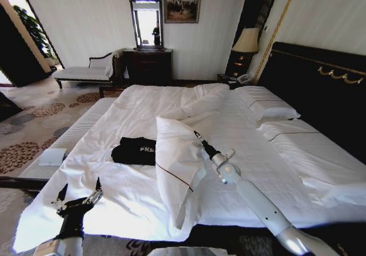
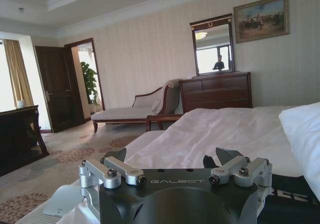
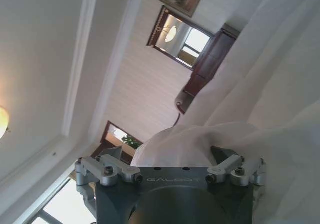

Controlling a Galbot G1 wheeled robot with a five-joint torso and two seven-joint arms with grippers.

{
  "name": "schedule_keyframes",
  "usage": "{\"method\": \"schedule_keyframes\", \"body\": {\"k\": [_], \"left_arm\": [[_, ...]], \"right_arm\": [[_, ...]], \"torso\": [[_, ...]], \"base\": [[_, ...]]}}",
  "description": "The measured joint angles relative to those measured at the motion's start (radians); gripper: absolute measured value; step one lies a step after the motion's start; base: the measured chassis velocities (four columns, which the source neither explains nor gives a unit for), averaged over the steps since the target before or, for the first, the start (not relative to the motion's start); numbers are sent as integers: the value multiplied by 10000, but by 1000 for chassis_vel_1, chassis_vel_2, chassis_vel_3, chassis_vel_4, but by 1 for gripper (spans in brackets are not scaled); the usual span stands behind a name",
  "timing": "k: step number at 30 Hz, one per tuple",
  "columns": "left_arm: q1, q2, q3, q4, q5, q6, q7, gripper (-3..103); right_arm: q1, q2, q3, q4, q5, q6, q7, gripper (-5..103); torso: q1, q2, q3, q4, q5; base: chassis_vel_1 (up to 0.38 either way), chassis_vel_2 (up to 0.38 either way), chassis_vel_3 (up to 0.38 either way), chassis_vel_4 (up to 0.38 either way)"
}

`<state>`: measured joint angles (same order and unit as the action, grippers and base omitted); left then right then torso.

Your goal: Fold the clothes on the bed.

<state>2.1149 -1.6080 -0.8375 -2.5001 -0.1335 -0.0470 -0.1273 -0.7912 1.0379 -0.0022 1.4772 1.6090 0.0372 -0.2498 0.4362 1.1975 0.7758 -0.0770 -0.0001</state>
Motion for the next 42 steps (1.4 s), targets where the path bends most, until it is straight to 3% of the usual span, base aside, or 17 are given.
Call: {"method": "schedule_keyframes", "body": {"k": [2, 4, 7, 11, 12, 17, 19, 23, 27, 34, 42], "left_arm": [[54, 0, -39, 0, -30, -76, -15, 100], [63, 0, -52, 0, -40, -90, -19, 100], [40, 0, -61, 0, -54, -92, -36, 100], [-26, 0, 59, 0, 22, -81, -60, 100], [-26, 0, 59, 0, 22, -81, -60, 100], [-78, 0, 190, 1, 165, -78, -105, 100], [-81, 0, 190, 0, 167, -78, -114, 100], [-61, 0, 178, 1, 168, -37, -135, 100], [-62, 0, 134, 1, 142, 63, -180, 100], [-265, 0, 147, 2, -92, 171, -207, 100], [-905, 42, 435, 94, -497, 185, -223, 100]], "right_arm": [[7, 13, -120, -14, -199, 40, -211, 90], [7, 18, -157, -27, -301, 44, -238, 90], [3, 33, -222, -156, -788, 47, -256, 73], [-28, -32, -244, -271, -1165, 51, -286, 62], [-28, -32, -244, -271, -1165, 51, -286, 62], [-104, -128, -141, -318, -1250, 95, -366, 36], [-132, -136, -117, -318, -1271, 132, -378, 36], [-257, -91, -26, -264, -1459, 406, -334, 14], [-623, -109, 251, 134, -1668, 570, -154, 3], [-1876, -696, 1344, 2016, -1747, 543, 520, 0], [-4622, -1570, 3877, 4631, -2194, 232, 1455, 0]], "torso": [[0, 0, 0, -1, 1], [0, 0, 0, -1, 1], [-1, 0, 0, -1, 1], [0, 0, 0, -1, 1], [0, 0, 0, -1, 1], [-1, 0, 0, -1, 1], [-1, 0, 0, -1, 1], [-1, 0, 0, 0, 2], [0, 0, 0, 1, 3], [-1, 0, -1, 1, 3], [-2, 1, -2, -2, 3]], "base": [[0, 0, 0, 0], [0, 0, 0, 0], [0, 0, 0, 0], [0, 0, 0, 0], [0, 0, 0, 0], [0, 0, 0, 0], [0, 0, 0, 0], [0, 0, 0, 0], [0, 0, 0, 0], [0, 0, 0, 0], [0, 0, 0, 0]]}}
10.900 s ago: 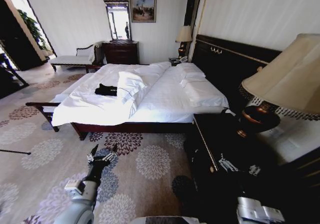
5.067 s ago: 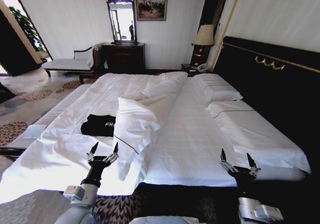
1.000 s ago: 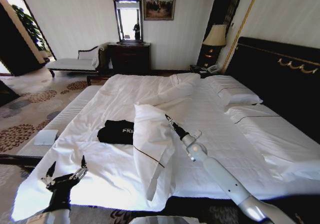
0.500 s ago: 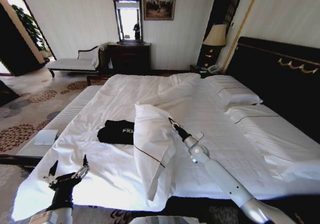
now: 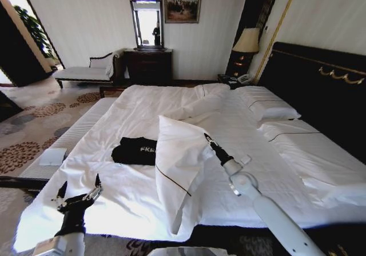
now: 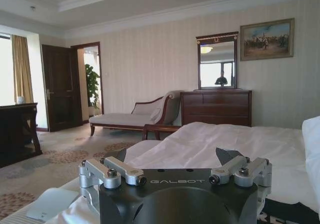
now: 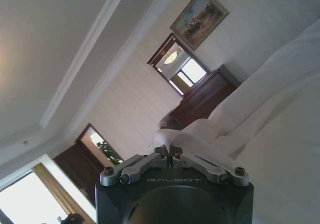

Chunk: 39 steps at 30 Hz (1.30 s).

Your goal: Fold the clothes on the bed.

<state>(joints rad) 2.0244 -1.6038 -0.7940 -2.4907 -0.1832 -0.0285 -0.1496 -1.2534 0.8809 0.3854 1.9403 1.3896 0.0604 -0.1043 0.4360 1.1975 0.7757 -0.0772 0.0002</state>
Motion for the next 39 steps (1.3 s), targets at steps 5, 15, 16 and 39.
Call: {"method": "schedule_keyframes", "body": {"k": [5, 15, 16, 39], "left_arm": [[-328, 383, -94, 434, -618, -16, 0, 100], [-1002, 1116, 59, 1359, -1395, -89, 59, 100], [-1074, 1218, 87, 1468, -1488, -116, 71, 100], [-2153, 1969, 471, 2490, -2062, -680, 25, 100]], "right_arm": [[-1190, -119, 1340, 1008, -139, 41, 816, 0], [-3486, 760, 4352, 2423, -723, 364, 1682, 0], [-3822, 980, 4707, 2639, -745, 362, 1824, 0], [-8494, 4943, 8735, 5662, -2825, 842, 8048, 0]], "torso": [[0, 0, 0, 1, -1], [0, 0, 0, 2, -3], [0, 0, 0, 1, -3], [1, 0, 0, 0, -2]], "base": [[0, 0, 0, 0], [0, 0, 0, 0], [0, 0, 0, 0], [0, 0, 0, 0]]}}
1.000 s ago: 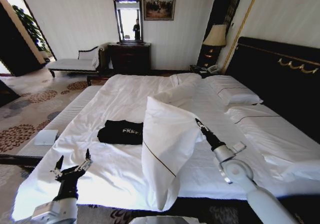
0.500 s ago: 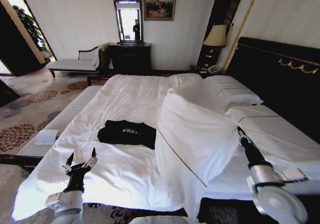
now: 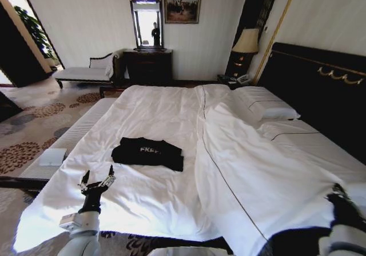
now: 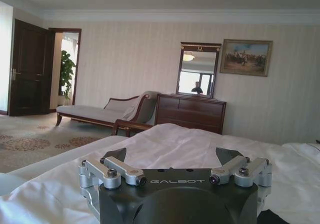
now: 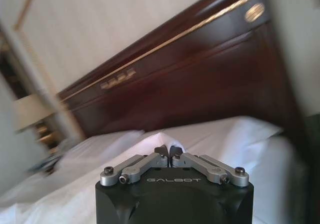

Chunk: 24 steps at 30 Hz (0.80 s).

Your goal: Fold the clothes on the bed.

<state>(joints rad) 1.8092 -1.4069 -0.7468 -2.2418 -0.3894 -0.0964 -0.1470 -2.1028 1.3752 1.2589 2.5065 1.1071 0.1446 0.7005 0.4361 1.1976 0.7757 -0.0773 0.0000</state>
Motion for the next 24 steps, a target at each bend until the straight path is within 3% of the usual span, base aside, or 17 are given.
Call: {"method": "schedule_keyframes", "body": {"k": [3, 7, 15, 24], "left_arm": [[-99, -174, 16, 49, -33, -17, -33, 100], [-149, -280, 59, 158, -30, -17, -46, 100], [-176, -191, 5, 396, -57, -73, -74, 100], [-371, -129, 72, 722, -49, -82, -82, 100]], "right_arm": [[-359, 117, 330, -92, -233, 132, 767, 0], [-386, 193, 148, -677, -535, 149, 1052, 0], [731, 57, -636, -3102, -1037, 406, 931, 0], [1366, -349, -620, -5516, -459, 513, 651, 0]], "torso": [[0, 0, 0, 1, 0], [0, -1, 1, 4, -1], [-1, -1, 1, 1, 3], [0, -2, 1, 8, 2]], "base": [[0, 0, 0, 0], [0, 0, 0, 0], [0, 0, 0, 0], [0, 0, 0, 0]]}}
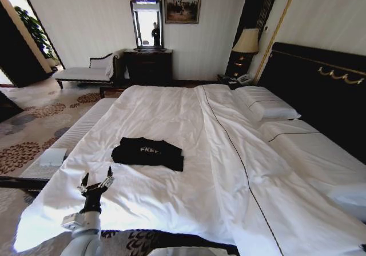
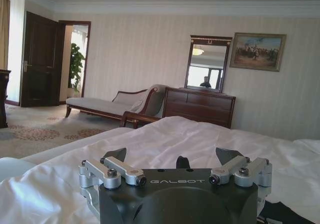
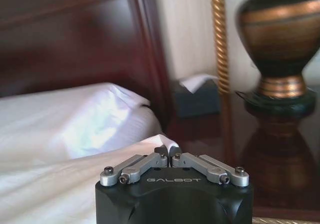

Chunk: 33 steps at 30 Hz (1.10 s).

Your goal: Fold the clothes on the bed.

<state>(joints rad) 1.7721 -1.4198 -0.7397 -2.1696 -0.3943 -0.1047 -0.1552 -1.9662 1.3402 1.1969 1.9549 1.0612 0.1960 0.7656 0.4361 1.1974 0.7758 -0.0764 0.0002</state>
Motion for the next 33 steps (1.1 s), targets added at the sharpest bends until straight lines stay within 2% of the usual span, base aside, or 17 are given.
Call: {"method": "schedule_keyframes", "body": {"k": [7, 16, 21, 23, 24, 25, 28, 29, 32, 33], "left_arm": [[-186, 1, 29, 279, -16, 6, 0, 100], [-285, 71, -36, 432, -141, 6, 0, 100], [-335, 132, -86, 557, -168, 4, 0, 100], [-330, 158, -91, 569, -167, 3, 0, 100], [-328, 166, -91, 569, -168, 3, 0, 100], [-328, 166, -91, 569, -168, 3, 0, 100], [-334, 176, -96, 564, -167, 3, 0, 100], [-334, 176, -96, 564, -167, 3, 0, 100], [-304, 196, -113, 534, -166, 3, 0, 100], [-304, 196, -113, 534, -166, 3, 0, 100]], "right_arm": [[-21, 41, -299, -958, -62, 107, -134, 0], [56, 401, -1140, -1344, -746, 180, -155, 0], [-27, 447, -1418, -1237, -1177, -117, -1, -3], [-21, 375, -1330, -1097, -1644, -333, 132, 1], [-21, 346, -1252, -996, -1852, -444, 245, 7], [-21, 346, -1252, -996, -1852, -444, 245, 7], [-19, 285, -997, -484, -2294, -1043, 1120, 22], [-19, 285, -997, -484, -2294, -1043, 1120, 22], [-366, 353, -839, 955, -1859, -2224, 2611, 38], [-366, 353, -839, 955, -1859, -2224, 2611, 38]], "torso": [[0, 0, 0, 4, -1], [0, 0, -1, -9, -4], [1, 1, 0, -13, -5], [0, 1, -1, -18, -2], [0, 1, 0, -18, -3], [0, 1, 0, -18, -3], [0, 1, -1, -11, -2], [0, 1, -1, -11, -2], [0, 1, 0, -8, -1], [0, 1, 0, -8, -1]], "base": [[0, 0, 0, 0], [0, 0, 0, 0], [0, 0, 0, 0], [0, 0, 0, 0], [0, 0, 0, 0], [0, 0, 0, 0], [0, 0, 0, 0], [0, 0, 0, 0], [0, 0, 0, 0], [0, 0, 0, 0]]}}
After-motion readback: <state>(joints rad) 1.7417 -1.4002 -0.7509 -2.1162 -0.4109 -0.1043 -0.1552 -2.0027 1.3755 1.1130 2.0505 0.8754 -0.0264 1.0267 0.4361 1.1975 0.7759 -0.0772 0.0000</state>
